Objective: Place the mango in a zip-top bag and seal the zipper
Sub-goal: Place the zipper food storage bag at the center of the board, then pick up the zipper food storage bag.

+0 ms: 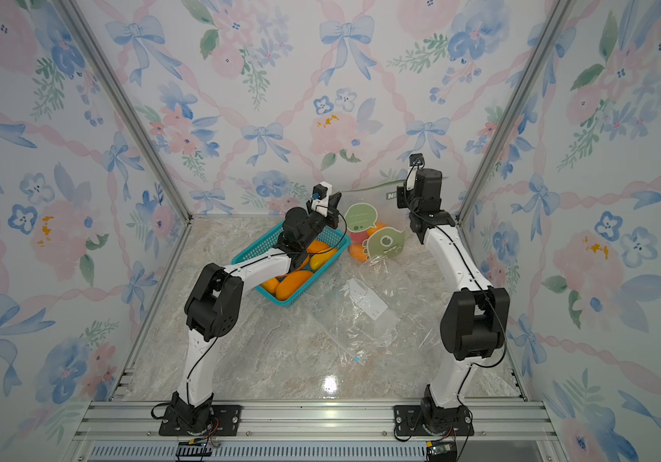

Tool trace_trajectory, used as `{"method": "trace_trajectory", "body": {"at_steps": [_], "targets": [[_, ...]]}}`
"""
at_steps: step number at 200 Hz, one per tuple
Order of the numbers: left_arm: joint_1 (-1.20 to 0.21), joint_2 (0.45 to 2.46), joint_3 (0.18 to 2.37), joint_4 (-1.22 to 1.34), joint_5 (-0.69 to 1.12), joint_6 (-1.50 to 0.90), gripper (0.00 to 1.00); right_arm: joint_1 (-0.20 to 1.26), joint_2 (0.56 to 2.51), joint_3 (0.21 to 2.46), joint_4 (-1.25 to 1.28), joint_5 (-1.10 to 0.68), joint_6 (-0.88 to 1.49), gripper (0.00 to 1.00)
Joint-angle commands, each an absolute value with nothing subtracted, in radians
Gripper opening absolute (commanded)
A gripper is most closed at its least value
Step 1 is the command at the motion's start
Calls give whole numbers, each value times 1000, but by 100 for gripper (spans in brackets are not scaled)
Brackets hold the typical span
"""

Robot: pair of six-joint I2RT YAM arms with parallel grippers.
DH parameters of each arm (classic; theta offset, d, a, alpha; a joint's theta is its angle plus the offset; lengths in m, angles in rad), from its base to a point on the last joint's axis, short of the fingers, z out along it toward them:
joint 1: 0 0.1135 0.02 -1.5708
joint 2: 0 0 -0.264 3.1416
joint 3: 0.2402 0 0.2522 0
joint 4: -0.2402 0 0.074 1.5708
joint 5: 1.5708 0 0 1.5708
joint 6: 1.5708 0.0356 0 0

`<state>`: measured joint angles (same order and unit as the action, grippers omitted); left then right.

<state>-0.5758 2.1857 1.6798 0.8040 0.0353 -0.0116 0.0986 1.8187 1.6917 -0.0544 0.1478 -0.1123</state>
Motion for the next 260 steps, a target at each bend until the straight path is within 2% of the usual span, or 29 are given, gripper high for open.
{"method": "trace_trajectory", "body": {"at_steps": [1,7,16,31,53,77,110,142,165,193,226,260], "targets": [[-561,2219,1716,808,38,-37,0,68,1797,1638,-13,187,-64,24],[-561,2223,1724,801,40,-39,1,63,1799,1630,-12,187,-61,27],[-561,2227,1736,792,47,-38,9,60,1793,1619,-14,187,-57,32],[-561,2224,1748,778,64,-39,22,56,1779,1601,-16,187,-52,48],[-561,2201,1746,761,78,-44,52,52,1747,1582,-26,183,-46,65],[-563,2160,1727,743,86,-43,66,56,1700,1569,-54,182,-43,71],[-564,2079,1669,732,71,-50,97,80,1597,1543,-130,199,-35,74],[-563,1931,1531,722,-60,-94,98,182,1493,1510,-297,332,-33,76],[-561,1772,1379,662,-221,-169,98,316,1423,1462,-432,475,-14,76],[-556,1555,1147,561,-319,-296,98,512,1361,1386,-588,565,38,74],[-560,1343,866,439,-391,-510,98,751,1342,1279,-733,585,171,71],[-568,1234,745,178,-416,-654,98,955,1398,1205,-816,585,300,70]]}}
